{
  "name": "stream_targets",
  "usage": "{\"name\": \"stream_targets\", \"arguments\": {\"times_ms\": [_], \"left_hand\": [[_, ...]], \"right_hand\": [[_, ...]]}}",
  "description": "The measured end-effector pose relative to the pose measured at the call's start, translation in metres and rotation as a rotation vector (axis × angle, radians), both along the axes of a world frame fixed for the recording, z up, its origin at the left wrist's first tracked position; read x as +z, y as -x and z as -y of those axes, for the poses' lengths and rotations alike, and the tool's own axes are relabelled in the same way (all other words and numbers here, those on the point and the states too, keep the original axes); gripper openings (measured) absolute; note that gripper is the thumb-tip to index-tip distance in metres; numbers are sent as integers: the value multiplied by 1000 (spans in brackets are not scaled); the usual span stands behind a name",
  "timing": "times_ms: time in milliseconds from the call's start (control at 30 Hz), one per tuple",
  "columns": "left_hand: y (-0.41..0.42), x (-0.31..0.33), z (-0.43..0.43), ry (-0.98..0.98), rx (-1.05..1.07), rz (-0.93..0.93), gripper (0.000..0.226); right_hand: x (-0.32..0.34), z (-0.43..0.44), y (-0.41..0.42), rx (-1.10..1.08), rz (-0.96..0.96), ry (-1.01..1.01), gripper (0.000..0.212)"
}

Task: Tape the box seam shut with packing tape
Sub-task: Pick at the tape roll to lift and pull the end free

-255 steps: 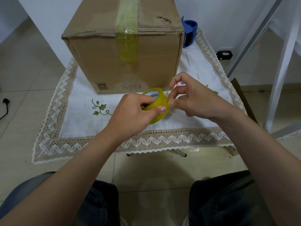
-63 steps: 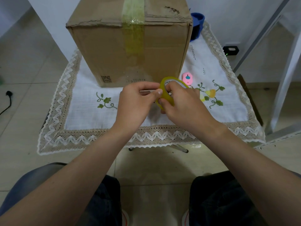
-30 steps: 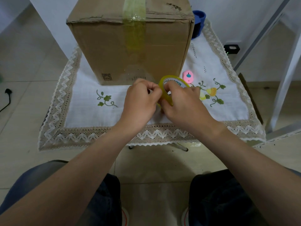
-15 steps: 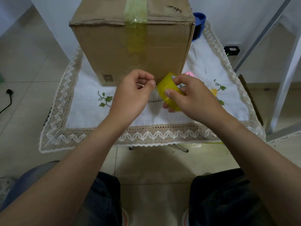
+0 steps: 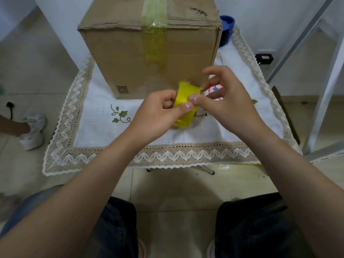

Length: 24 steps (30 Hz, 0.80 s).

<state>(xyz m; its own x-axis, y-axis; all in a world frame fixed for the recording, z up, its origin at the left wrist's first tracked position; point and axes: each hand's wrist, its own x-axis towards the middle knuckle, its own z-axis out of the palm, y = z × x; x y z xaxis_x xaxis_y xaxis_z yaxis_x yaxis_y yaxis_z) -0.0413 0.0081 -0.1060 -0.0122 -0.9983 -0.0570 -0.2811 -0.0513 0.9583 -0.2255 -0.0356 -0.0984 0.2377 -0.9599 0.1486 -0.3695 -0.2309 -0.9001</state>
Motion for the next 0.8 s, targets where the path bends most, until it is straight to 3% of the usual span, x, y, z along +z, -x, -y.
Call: {"name": "stream_targets", "arguments": {"times_ms": [100, 200, 500, 800], "left_hand": [[1, 2, -2, 13, -68, 32, 18], [-1, 2, -2, 32, -95, 27, 20], [-1, 8, -4, -11, -84, -167, 22], [-4, 17, 1, -116, 22, -290, 29]], "right_hand": [[-3, 3, -1, 87, -12, 123, 32], [-5, 7, -1, 51, 68, 80, 14], [-7, 7, -4, -36, 109, 159, 20], [-10, -2, -10, 29, 267, 204, 18]]}}
